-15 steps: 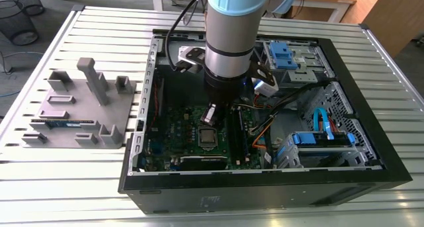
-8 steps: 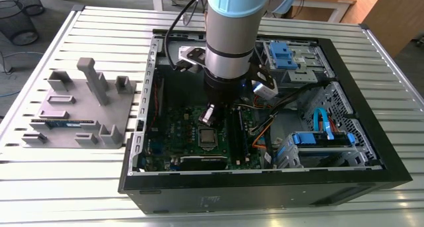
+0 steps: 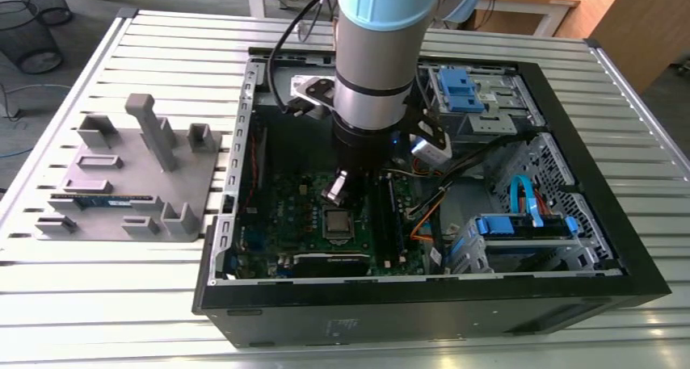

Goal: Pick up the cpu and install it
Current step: 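Install the first cpu locking lever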

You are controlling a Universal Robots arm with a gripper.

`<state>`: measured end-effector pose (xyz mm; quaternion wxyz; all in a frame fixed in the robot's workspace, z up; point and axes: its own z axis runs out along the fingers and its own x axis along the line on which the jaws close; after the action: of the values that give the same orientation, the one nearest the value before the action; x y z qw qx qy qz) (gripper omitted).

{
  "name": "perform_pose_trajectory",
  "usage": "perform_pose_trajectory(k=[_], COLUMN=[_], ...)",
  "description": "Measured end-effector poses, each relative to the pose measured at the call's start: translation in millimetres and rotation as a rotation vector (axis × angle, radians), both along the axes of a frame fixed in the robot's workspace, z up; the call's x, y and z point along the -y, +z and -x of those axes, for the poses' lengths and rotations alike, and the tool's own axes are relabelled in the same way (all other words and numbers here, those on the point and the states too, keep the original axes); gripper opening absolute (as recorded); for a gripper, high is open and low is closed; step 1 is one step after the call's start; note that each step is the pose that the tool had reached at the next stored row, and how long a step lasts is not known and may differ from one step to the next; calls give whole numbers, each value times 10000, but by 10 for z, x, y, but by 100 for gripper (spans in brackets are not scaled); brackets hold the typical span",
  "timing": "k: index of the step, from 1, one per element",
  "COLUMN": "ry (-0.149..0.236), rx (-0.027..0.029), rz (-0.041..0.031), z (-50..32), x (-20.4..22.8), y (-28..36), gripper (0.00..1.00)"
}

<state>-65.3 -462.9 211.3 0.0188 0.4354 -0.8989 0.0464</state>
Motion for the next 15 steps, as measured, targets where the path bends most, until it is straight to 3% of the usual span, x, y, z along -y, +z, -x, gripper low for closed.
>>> perform_pose_trajectory(k=[3,15], ry=[-24,-47], rx=[-1,0], rz=[59,61], z=[-9,-45], x=[0,0], y=[-6,-19], gripper=[11,11])
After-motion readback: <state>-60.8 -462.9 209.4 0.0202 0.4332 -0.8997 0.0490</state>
